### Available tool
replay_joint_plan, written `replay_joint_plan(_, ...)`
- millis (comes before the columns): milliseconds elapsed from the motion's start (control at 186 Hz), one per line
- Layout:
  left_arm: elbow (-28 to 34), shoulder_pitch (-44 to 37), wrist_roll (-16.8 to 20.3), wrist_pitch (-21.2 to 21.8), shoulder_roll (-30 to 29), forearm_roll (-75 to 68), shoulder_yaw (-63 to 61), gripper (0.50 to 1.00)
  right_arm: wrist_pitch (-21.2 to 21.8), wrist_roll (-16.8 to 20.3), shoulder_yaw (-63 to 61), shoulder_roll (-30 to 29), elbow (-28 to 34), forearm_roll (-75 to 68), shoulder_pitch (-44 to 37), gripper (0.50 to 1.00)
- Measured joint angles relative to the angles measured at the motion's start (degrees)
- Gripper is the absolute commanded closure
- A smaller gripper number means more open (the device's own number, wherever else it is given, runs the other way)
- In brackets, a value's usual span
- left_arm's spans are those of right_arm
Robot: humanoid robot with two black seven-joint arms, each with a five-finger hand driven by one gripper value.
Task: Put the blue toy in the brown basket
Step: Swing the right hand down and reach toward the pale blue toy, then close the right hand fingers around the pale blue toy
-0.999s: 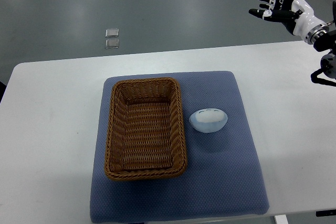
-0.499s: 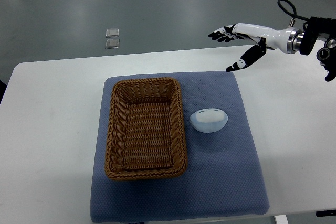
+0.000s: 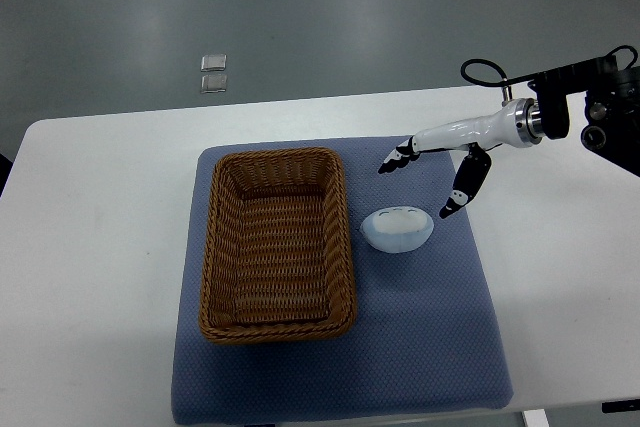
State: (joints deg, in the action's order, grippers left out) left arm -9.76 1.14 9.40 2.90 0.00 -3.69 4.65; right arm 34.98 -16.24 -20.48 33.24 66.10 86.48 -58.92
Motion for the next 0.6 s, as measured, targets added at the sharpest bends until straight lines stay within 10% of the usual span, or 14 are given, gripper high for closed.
replay_joint_plan(601,0.0,0.0,0.0,0.0,0.0,0.0,0.01,0.5,-2.16,5.16,0.91,-2.66,-0.14,0.3,3.83,0.597)
